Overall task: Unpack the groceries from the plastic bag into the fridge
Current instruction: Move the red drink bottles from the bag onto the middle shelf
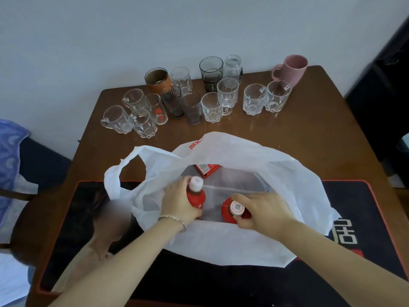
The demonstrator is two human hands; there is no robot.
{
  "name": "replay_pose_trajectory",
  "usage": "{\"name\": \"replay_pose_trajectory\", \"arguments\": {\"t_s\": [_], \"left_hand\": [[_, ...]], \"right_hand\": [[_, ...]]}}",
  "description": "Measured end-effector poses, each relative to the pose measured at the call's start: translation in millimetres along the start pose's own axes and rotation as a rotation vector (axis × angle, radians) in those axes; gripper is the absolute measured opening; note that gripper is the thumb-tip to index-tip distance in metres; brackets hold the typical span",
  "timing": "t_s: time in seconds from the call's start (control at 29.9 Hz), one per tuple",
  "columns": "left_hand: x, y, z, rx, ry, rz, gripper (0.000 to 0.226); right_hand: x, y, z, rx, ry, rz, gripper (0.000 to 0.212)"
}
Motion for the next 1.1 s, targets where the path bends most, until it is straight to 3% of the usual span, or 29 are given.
{"name": "replay_pose_trajectory", "arguments": {"t_s": [0.13,0.3,0.4,0.5,0.7,0.84,0.94,1.1], "left_hand": [[-31,7,-1,-0.024,0.141,-0.007,0.062],[-31,-2,-3,-0.039,0.098,-0.008,0.034],[-23,-11,-9,0.109,0.087,0.117,0.027],[-21,-11,-17,0.315,0.13,0.209,0.036],[-13,-13,-14,0.304,0.253,0.19,0.036],[-3,-23,-8,0.159,0.221,0.167,0.034],[4,-38,-23,0.163,0.337,0.152,0.036],[5,-88,-79,0.095,0.573,0.085,0.036]], "right_hand": [[2,-2,0,-0.029,-0.014,-0.017,0.048],[4,-9,2,0.005,0.007,0.078,0.049],[8,-9,6,-0.008,0.013,0.138,0.052],[18,-3,11,-0.054,0.032,0.214,0.056],[27,-6,21,-0.092,0.2,0.212,0.052],[20,-16,16,0.085,0.485,0.141,0.052],[10,-33,21,0.179,0.616,0.035,0.052],[-26,-105,36,0.168,0.76,-0.373,0.053]]}}
Point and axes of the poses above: each hand's wrist, its own x-axis towards the middle knuckle, its own y-axis out of the palm, z = x × y, the point moved 4 cm from there along x, towards the middle knuckle
